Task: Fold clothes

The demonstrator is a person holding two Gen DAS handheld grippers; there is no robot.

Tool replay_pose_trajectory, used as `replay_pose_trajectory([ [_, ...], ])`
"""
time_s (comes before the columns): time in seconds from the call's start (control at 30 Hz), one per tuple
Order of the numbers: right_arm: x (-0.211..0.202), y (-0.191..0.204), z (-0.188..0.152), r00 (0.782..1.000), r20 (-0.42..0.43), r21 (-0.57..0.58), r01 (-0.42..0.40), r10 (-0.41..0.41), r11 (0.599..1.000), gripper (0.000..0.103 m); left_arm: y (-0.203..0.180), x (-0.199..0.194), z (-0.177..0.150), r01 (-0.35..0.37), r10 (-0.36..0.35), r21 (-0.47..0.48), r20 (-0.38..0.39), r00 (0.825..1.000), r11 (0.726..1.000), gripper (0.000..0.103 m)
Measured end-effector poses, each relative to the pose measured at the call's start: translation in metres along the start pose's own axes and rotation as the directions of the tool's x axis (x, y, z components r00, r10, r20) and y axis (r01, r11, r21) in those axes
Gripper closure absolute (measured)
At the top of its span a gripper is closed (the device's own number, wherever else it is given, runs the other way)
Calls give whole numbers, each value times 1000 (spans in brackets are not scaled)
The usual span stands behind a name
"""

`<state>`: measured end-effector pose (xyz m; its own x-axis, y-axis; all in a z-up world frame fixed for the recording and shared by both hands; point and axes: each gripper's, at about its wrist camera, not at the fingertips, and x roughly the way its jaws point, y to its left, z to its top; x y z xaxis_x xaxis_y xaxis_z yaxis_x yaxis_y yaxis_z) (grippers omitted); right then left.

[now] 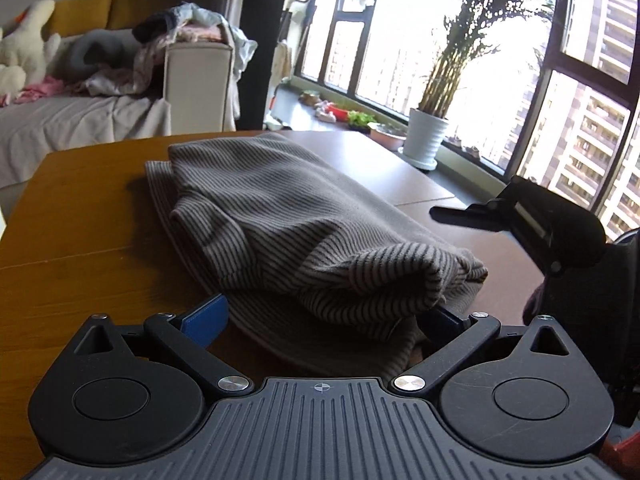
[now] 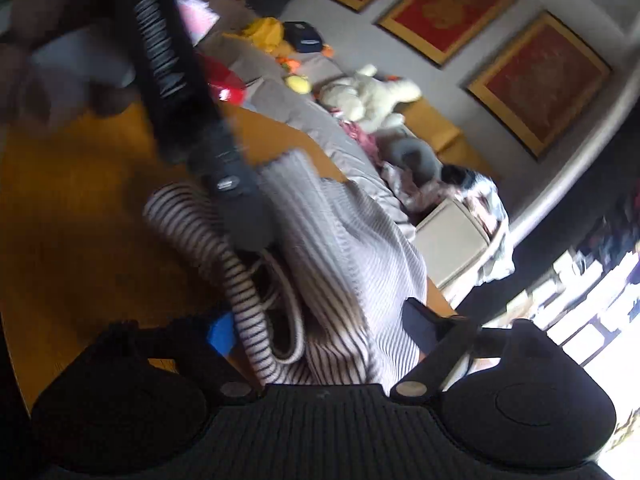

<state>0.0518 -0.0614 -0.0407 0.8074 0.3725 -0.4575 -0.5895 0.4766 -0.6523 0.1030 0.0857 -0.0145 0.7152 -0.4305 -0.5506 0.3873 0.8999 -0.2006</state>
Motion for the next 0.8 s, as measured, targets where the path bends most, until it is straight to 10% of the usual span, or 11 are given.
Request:
replay_pose_trajectory([
  [0.03, 2, 5, 3, 1000, 1, -43, 3, -3, 999, 57, 1, -3, 2, 0, 0, -3, 12, 1000, 1000, 0],
  [0.4, -50, -15, 16, 988, -96, -31, -121, 118, 992, 74, 22, -51, 24, -23, 26, -24, 155, 988, 999, 5],
  [0.6, -112, -8, 23, 968, -160, -145, -216, 192, 966, 74, -8, 20, 12, 66, -66, 165, -3, 998, 984, 33],
  [0.8, -125, -30, 57, 976, -160, -305, -188, 145, 934, 77, -11, 28, -8, 208, -190, 286, -87, 978, 935, 35],
])
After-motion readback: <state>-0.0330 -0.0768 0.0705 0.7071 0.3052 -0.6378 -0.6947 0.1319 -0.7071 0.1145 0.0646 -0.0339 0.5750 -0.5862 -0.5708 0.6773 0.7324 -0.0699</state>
